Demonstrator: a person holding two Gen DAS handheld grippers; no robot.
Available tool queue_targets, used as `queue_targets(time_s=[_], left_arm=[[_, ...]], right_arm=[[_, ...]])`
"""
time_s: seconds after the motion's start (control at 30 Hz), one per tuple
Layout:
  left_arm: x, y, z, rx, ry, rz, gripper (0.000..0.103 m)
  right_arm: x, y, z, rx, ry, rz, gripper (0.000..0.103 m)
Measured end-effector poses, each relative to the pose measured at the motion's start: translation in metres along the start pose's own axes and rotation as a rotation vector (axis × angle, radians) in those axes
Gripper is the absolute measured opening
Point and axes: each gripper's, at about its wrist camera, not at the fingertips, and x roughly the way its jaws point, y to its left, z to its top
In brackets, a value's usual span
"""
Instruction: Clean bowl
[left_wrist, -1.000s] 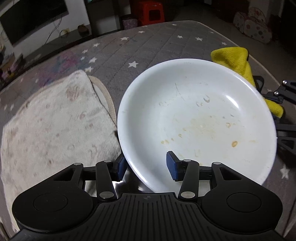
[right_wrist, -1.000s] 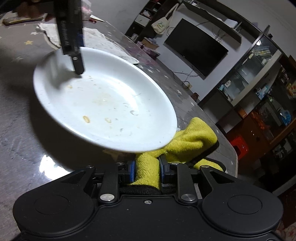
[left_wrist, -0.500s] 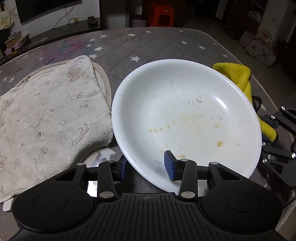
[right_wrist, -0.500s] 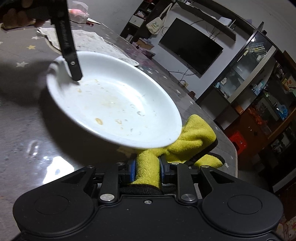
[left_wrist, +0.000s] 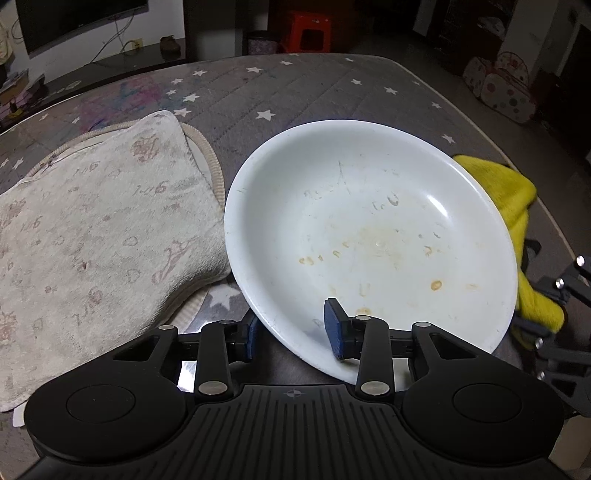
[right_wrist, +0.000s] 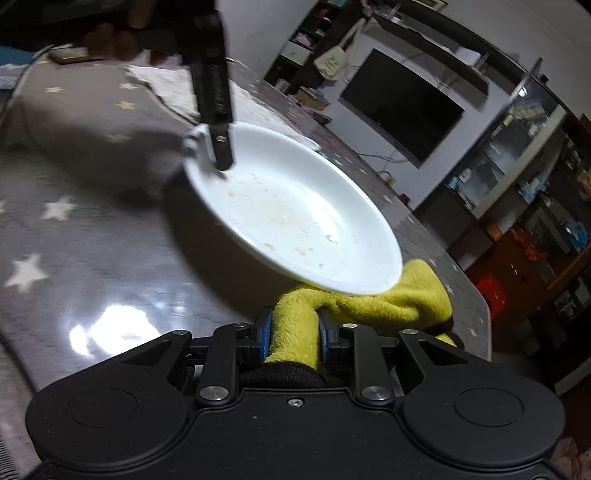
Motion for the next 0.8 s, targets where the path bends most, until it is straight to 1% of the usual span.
queue_targets(time_s=[0.17, 0.37, 0.67, 0.8], left_arm=[[-0.002, 0.004, -0.002, 0.035, 0.017, -0.023, 0.038], [0.0, 0.005, 0.001, 0.05, 0.029, -0.025, 0.039], [0.003, 0.006, 0.007, 0.071, 0.037, -0.009, 0.04], [0.005, 0.006, 0.011, 0.075, 0.04, 0.0, 0.04]], right_arm=[[-0.011, 0.012, 0.004, -0.045, -0.025, 0.033, 0.026], [-0.001, 0.002, 0.004, -0.044, -0.019, 0.037, 0.026], [0.02, -0.028, 0.002, -0.037, -0.001, 0.018, 0.026], [0.035, -0.037, 0.006, -0.036, 0.002, 0.013, 0.026]])
